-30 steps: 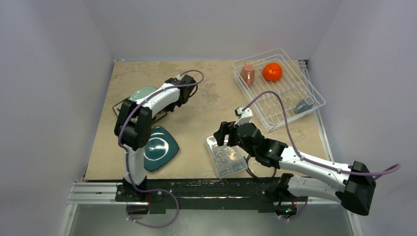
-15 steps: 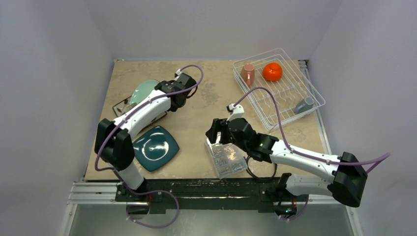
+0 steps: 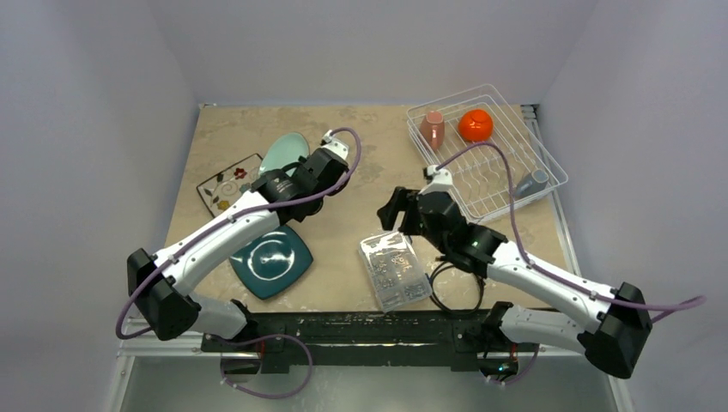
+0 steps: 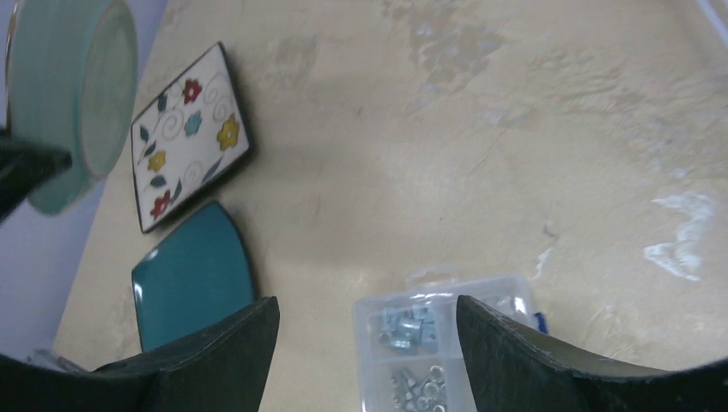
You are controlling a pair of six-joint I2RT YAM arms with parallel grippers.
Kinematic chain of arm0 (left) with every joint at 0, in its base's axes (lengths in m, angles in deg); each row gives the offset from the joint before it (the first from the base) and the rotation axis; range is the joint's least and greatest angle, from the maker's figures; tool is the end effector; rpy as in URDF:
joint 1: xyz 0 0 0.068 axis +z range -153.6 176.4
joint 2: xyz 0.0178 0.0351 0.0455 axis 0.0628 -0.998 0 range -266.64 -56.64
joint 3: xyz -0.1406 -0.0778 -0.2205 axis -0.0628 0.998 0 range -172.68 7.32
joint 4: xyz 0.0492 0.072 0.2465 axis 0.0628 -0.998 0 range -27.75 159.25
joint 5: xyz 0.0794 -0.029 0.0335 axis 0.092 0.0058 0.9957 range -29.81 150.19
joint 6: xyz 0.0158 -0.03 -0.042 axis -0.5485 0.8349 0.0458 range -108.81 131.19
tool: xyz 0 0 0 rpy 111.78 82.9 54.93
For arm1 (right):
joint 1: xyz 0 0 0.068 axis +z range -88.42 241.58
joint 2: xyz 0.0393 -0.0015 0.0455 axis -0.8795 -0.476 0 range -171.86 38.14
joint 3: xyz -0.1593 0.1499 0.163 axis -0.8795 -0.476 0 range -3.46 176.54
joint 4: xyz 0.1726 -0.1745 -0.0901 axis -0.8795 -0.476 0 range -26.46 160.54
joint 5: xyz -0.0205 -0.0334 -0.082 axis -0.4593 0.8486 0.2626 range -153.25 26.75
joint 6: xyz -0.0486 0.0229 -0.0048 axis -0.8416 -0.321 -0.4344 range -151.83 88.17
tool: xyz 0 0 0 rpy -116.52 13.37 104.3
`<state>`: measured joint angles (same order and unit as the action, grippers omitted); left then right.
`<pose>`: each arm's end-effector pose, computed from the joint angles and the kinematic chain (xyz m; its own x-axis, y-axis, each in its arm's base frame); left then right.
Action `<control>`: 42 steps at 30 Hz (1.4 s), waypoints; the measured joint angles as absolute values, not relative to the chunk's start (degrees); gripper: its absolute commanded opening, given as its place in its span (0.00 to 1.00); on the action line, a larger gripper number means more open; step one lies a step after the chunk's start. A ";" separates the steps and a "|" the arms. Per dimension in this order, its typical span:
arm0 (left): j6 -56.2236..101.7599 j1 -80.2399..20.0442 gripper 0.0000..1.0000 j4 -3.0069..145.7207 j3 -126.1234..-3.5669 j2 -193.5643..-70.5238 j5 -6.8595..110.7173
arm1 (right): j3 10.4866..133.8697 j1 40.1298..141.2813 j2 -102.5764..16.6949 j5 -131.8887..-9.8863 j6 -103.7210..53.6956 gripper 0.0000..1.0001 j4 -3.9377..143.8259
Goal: Load the mixed dishes into the dish rack
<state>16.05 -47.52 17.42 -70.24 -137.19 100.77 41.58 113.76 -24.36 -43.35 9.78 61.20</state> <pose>0.2196 -0.1794 0.3385 -0.6084 0.4965 -0.6191 0.2061 0.8522 0.4809 0.1604 0.1866 0.2828 -0.5763 0.2758 -0.7693 -0.2326 0.8470 0.4779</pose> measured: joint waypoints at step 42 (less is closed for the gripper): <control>9.69 -67.23 0.00 20.50 -68.73 -139.86 101.40 | 88.62 91.62 -69.60 -102.34 9.93 0.83 43.82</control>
